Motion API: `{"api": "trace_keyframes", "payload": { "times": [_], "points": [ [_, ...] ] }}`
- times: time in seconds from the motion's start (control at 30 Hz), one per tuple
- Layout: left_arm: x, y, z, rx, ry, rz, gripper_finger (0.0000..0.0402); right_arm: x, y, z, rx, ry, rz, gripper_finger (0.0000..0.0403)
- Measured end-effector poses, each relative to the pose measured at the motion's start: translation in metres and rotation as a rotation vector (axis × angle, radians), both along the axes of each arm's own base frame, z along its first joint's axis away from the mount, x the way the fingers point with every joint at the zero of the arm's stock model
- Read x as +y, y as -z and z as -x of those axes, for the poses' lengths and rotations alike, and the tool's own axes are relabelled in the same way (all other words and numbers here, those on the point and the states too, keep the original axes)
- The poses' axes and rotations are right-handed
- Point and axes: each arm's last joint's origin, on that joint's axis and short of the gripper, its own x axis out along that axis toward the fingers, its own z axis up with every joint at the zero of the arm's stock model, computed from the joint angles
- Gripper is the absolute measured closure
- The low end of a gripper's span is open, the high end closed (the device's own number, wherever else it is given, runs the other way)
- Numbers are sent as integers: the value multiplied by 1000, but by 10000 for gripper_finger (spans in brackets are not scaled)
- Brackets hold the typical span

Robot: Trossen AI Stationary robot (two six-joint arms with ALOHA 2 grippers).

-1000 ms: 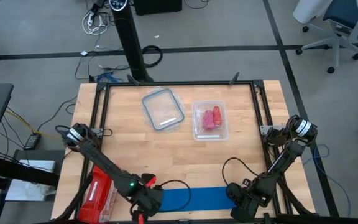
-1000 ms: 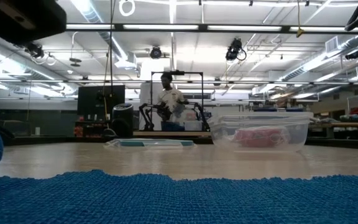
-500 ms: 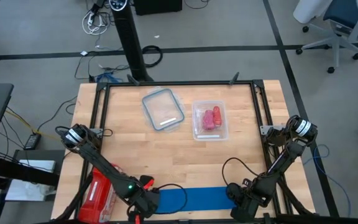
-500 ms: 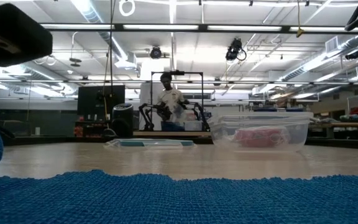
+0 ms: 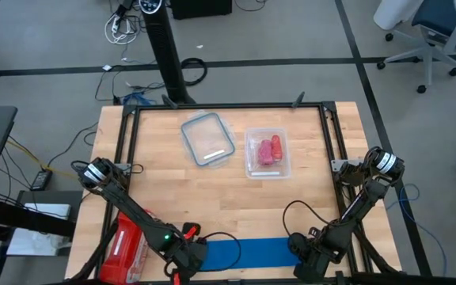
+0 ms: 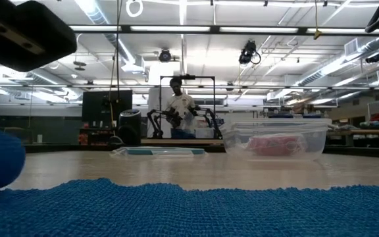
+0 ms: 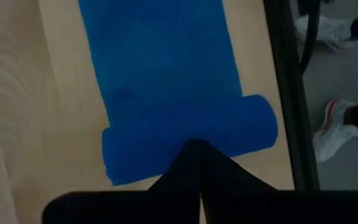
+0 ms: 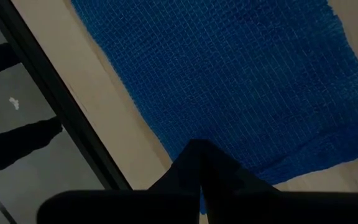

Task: Roll bandage
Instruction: Roll the blue bandage

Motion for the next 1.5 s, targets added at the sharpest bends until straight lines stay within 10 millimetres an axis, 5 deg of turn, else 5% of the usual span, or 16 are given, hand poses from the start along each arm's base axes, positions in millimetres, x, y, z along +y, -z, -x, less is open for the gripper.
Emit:
{"api": "trace_keyframes", "payload": {
  "times": [0.7, 1.07, 1.33, 1.5],
  "points": [
    [6, 22, -37, -97, -48, 67, 401, 0, 0, 0, 1, 0, 0, 401],
    [26, -3, -76, -266, -126, 179, 401, -1, 0, 0, 6, 7, 4, 400],
    [19, -33, -63, -38, 134, 80, 401, -1, 0, 0, 6, 7, 5, 399],
    [11, -34, -45, 53, 283, 15, 401, -1, 0, 0, 0, 9, 10, 401]
  ]
}}
